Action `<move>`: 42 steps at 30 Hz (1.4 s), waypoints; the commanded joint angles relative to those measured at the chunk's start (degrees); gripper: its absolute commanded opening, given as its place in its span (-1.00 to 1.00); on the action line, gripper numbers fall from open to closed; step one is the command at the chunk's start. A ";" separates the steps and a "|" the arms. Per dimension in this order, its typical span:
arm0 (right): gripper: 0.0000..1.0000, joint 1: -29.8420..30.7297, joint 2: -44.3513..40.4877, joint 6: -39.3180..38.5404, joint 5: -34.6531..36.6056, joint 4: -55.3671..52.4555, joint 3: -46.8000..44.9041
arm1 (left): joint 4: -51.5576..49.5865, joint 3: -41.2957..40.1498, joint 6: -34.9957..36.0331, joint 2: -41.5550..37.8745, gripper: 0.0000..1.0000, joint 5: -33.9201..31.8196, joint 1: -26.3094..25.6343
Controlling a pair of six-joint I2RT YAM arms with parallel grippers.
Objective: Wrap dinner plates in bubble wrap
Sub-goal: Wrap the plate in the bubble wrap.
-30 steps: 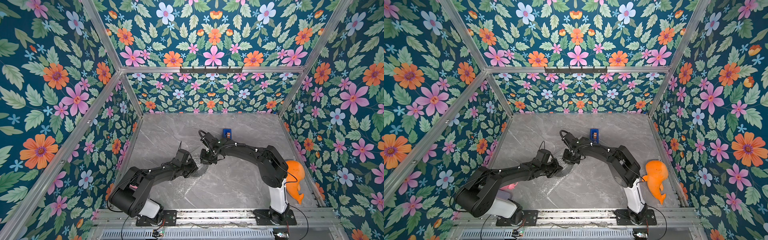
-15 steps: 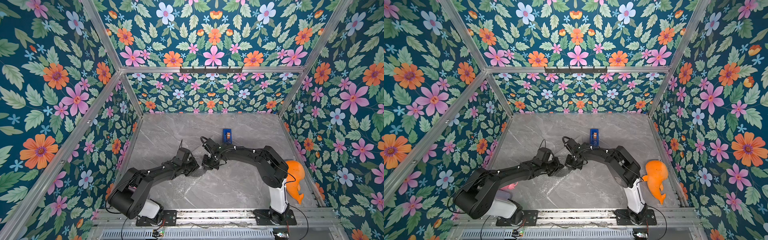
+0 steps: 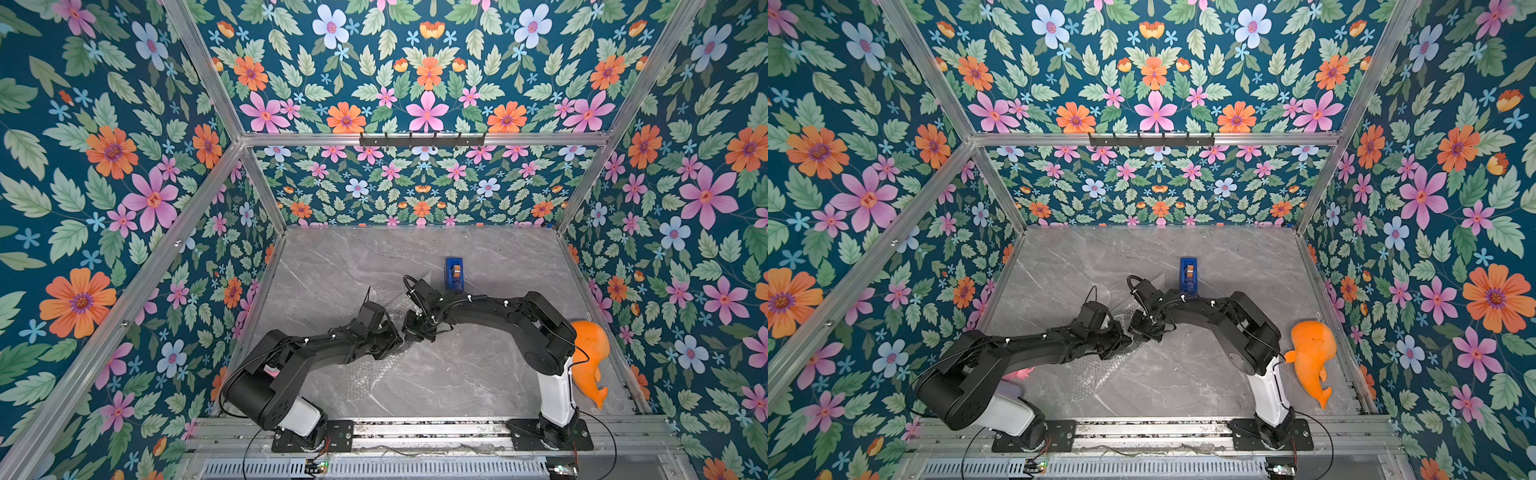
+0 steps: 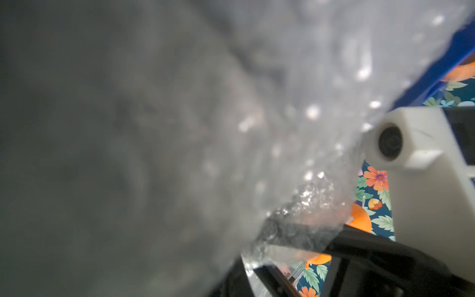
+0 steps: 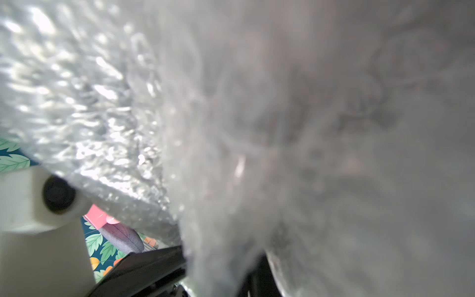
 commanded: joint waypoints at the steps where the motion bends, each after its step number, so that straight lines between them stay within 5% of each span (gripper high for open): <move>1: -1.00 0.02 -2.91 0.43 3.01 -2.78 0.30 | -1.36 -1.51 -1.24 0.95 -1.00 0.01 -0.11; 8: -0.70 0.30 -8.77 -2.41 7.94 -9.74 2.76 | -2.03 -1.15 -0.40 0.30 -1.00 -0.38 -0.11; 21: -0.81 -0.32 5.48 -4.73 3.09 -13.09 12.35 | -6.23 1.40 3.12 -2.02 -1.00 -1.98 -0.11; 27: -0.89 0.58 3.90 -2.05 2.16 -9.16 5.93 | -16.40 9.48 10.02 -9.22 -0.25 -9.36 -0.02; 30: -0.90 1.24 3.09 -0.75 2.21 -7.27 3.93 | -18.78 12.98 13.34 -11.17 -0.03 -13.27 -0.02; 32: -0.91 1.49 2.84 -0.02 2.65 -6.91 3.55 | -18.89 13.54 13.54 -10.21 -0.14 -13.39 0.07; 34: -0.91 1.61 2.56 0.85 3.58 -7.07 3.28 | -18.55 13.23 12.86 -7.64 -0.59 -12.12 0.07; 37: -0.91 1.68 1.54 2.28 3.57 -4.95 1.68 | -16.02 10.78 10.89 -4.44 -0.91 -10.08 0.14; 42: -0.91 1.70 0.97 2.56 3.39 -4.17 1.43 | -14.90 7.98 9.35 -3.70 -1.00 -10.17 0.24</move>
